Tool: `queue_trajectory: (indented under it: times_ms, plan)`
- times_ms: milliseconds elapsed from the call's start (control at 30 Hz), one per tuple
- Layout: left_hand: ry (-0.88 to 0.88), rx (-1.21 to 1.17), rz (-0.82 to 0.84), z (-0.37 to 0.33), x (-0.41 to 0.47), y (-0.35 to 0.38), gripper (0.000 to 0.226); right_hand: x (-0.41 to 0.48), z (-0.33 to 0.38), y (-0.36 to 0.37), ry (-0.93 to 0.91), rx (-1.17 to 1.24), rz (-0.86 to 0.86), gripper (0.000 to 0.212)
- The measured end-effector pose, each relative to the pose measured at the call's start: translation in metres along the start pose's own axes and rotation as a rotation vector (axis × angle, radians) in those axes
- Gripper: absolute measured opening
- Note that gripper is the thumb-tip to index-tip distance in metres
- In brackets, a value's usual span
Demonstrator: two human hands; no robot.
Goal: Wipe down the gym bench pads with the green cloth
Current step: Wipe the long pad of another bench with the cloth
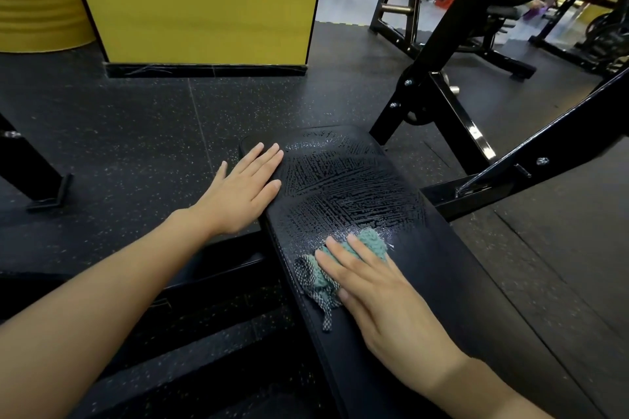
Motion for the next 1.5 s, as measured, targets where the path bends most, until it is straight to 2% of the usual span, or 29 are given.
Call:
queue_trajectory:
  times_ms: [267, 500, 700, 867, 967, 1033, 1100, 1333, 1500]
  plan:
    - [-0.02, -0.01, -0.002, -0.001, 0.0, 0.002, 0.057, 0.047, -0.013, -0.007, 0.029, 0.046, -0.056, 0.054]
    - [-0.04, -0.013, 0.0, -0.003, -0.001, 0.0, 0.057, 0.097, -0.033, -0.019, 0.096, 0.065, -0.049, 0.046]
    - [-0.042, -0.024, -0.003, -0.003, -0.002, 0.001, 0.057, 0.056, -0.033, -0.019, 0.065, 0.087, -0.092, 0.047]
    - [-0.002, 0.023, -0.005, -0.004, -0.004, 0.002, 0.058, 0.0, -0.032, -0.016, 0.072, 0.07, -0.058, 0.048]
    - [0.046, 0.089, 0.004, -0.006, -0.005, 0.003, 0.066, -0.006, -0.034, -0.016, 0.079, 0.058, -0.05, 0.047]
    - [0.084, 0.114, 0.001, -0.009, -0.006, 0.003, 0.084, 0.004, -0.037, -0.019, 0.083, 0.072, -0.071, 0.047]
    - [0.11, 0.129, 0.001, -0.014, -0.008, 0.004, 0.09, 0.021, -0.045, -0.023, 0.095, 0.067, -0.102, 0.048]
    - [0.205, 0.195, 0.034, -0.039, -0.021, 0.012, 0.098, 0.106, -0.087, -0.036, 0.159, 0.068, -0.119, 0.045]
    - [0.204, 0.257, 0.021, -0.054, -0.028, 0.017, 0.087, 0.119, -0.09, -0.037, 0.164, 0.056, -0.118, 0.045]
Point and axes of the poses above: each hand's wrist, its own x-axis towards the middle knuckle, its own y-axis out of the palm, z = x × y, the point moved 6 cm from there along x, towards the middle knuckle, and after that the axes turned 2 degrees about x, right-handed, at the moved point
